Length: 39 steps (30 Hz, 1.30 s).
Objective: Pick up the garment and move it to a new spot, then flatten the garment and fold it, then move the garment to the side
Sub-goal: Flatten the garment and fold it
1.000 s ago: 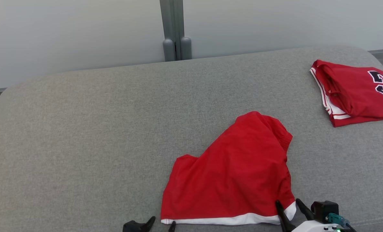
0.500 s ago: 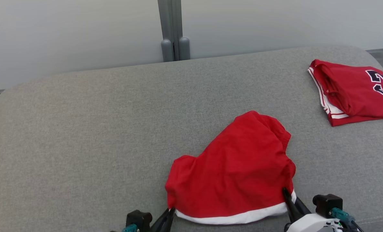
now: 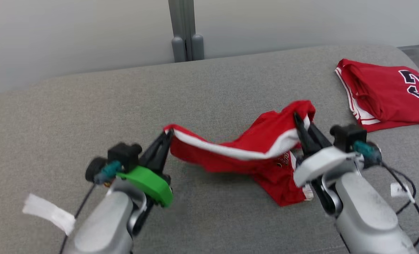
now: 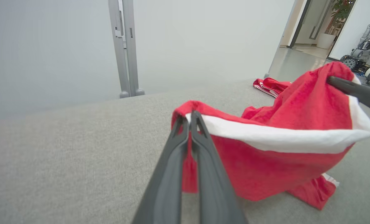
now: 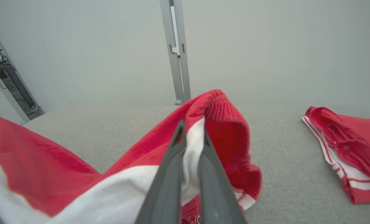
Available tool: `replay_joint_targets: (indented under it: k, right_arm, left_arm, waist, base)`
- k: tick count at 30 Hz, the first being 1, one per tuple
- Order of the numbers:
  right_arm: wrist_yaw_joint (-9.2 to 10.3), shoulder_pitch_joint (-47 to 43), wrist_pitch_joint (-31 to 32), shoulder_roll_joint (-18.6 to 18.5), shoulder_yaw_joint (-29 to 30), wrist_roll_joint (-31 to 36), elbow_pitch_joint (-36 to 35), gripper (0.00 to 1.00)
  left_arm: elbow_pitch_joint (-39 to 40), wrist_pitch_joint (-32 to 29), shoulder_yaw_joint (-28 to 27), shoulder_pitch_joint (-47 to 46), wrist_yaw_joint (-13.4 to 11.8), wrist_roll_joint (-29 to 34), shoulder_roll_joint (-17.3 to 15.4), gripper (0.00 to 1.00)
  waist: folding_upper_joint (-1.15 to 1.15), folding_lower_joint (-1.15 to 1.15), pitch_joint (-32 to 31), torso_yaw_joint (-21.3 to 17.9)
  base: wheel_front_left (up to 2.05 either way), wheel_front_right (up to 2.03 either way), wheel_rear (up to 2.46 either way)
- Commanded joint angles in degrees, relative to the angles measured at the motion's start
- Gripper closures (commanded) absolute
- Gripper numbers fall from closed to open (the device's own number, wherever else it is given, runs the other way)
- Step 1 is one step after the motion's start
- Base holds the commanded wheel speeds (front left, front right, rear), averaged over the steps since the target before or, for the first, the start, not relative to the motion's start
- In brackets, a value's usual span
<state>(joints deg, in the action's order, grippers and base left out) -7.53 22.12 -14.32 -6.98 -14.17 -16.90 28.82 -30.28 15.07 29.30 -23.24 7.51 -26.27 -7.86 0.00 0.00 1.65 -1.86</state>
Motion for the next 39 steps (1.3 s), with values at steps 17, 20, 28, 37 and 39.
replay_joint_targets:
  k: [17,20,28,37,39]
  right_arm:
    - [0.1,57.95,3.69,2.46,-1.63,-5.9,27.34,1.0]
    - [0.1,62.81,3.06,2.77,-2.73,-5.53,31.35,1.0]
    - [0.1,61.85,1.01,3.48,-5.59,-8.55,37.62,1.0]
    - [0.1,45.38,-0.87,2.66,-9.26,-13.16,35.93,1.0]
    - [0.1,40.63,-0.95,2.11,-10.28,-14.51,33.89,1.0]
  left_arm:
    - [-14.64,-3.94,6.97,-55.32,-0.07,-11.56,-8.49,1.0]
    - [-17.62,-3.09,7.58,-59.9,-0.07,-13.51,-8.59,1.0]
    - [-21.92,-0.74,10.92,-57.58,-0.07,-18.95,-8.02,1.0]
    - [-13.9,0.12,4.38,-36.28,-0.67,-19.0,-7.47,1.0]
    - [-10.52,0.14,1.94,-30.11,-1.21,-16.82,-6.79,1.0]
  waist:
    - [0.0,0.0,16.18,1.08]
    - [0.0,0.0,17.48,1.25]
    - [0.0,0.0,19.51,1.31]
    - [0.0,0.0,15.73,0.99]
    - [0.0,0.0,14.35,1.04]
  base:
    - [0.0,0.0,0.0]
    - [0.0,0.0,0.0]
    - [0.0,0.0,0.0]
    - [0.0,0.0,0.0]
    - [0.0,0.0,0.0]
